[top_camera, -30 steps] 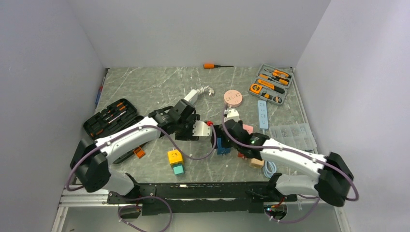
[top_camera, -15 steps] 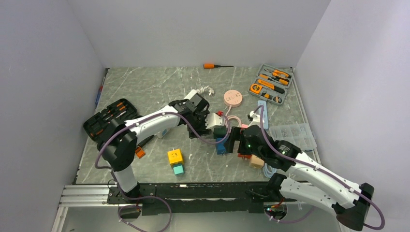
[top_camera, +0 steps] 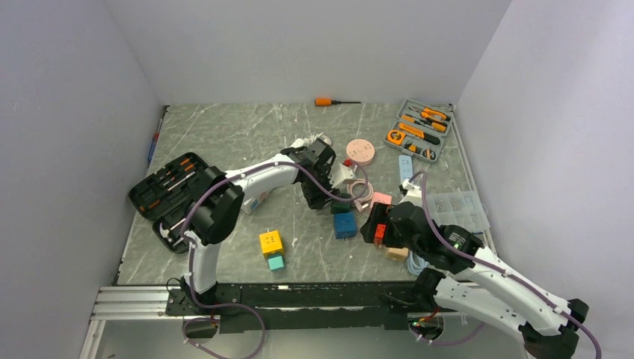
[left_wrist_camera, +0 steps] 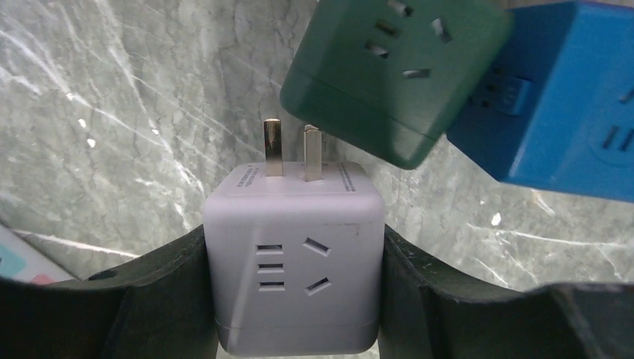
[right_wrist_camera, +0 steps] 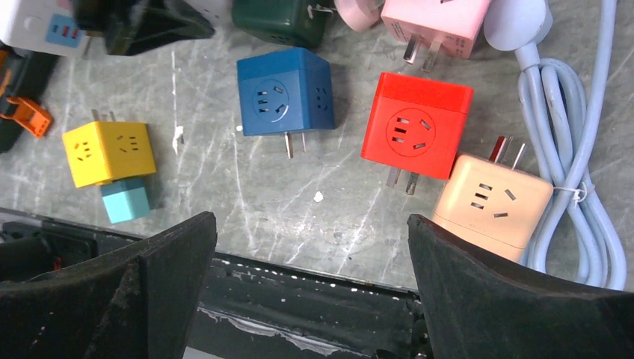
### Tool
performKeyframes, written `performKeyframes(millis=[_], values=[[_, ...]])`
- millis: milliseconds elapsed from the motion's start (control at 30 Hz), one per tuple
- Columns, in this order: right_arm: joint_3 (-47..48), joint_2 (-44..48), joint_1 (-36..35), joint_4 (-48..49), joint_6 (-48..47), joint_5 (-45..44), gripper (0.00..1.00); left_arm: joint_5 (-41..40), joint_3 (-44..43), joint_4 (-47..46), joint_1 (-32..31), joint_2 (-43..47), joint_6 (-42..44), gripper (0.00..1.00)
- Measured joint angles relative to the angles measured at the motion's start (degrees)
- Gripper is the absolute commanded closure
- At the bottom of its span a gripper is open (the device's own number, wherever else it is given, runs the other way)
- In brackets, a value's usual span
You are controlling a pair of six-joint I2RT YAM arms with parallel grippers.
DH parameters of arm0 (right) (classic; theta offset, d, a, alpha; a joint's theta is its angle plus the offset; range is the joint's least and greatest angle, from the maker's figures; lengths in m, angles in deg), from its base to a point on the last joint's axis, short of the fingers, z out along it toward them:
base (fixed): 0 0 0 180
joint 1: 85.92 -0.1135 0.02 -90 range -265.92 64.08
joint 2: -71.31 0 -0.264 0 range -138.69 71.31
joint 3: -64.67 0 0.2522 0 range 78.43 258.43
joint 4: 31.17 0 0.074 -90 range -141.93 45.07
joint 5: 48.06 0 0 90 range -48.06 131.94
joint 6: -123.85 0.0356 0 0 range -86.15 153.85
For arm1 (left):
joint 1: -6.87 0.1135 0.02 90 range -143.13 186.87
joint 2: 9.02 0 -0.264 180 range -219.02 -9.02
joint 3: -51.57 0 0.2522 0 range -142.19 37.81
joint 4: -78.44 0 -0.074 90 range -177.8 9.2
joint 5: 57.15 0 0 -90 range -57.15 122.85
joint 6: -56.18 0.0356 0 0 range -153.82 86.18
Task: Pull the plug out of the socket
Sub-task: Place the plug at the center of the board.
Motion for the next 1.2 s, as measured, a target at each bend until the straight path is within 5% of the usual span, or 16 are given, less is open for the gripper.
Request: performKeyframes(millis=[200, 267, 300, 400, 433, 900, 1200], values=[[0.0, 1.8, 0.0, 0.3, -0.3, -0.9, 0.00, -0.3, -1.6, 0.0, 0.0, -5.3, -1.9, 0.91], [0.0, 1.0, 0.0, 0.7, -0.8, -1.0, 0.00, -0.6, -3.4, 0.6, 0.2, -6.5, -2.4, 0.81], [0.0, 0.7, 0.0, 1.1, -1.2, -1.0, 0.00, -0.7, -4.7, 1.0, 0.5, -7.3, -3.0, 0.72], [0.0, 0.1, 0.0, 2.8, -2.6, -0.9, 0.00, -0.7, -7.9, 2.2, 1.0, -9.2, -3.7, 0.08], [0.0, -0.2, 0.0, 3.5, -3.1, -0.9, 0.00, -0.7, -9.0, 2.9, 1.2, -9.8, -3.7, 0.02], [-1.4, -4.2, 0.0, 11.6, -10.5, 0.9, 0.00, 2.5, -19.2, 23.3, 5.2, -2.6, -4.0, 0.01], [-1.1, -19.0, -3.8, 21.7, -16.9, 5.2, 0.00, 6.3, -17.0, 29.4, 25.8, 25.2, 0.1, 0.01]])
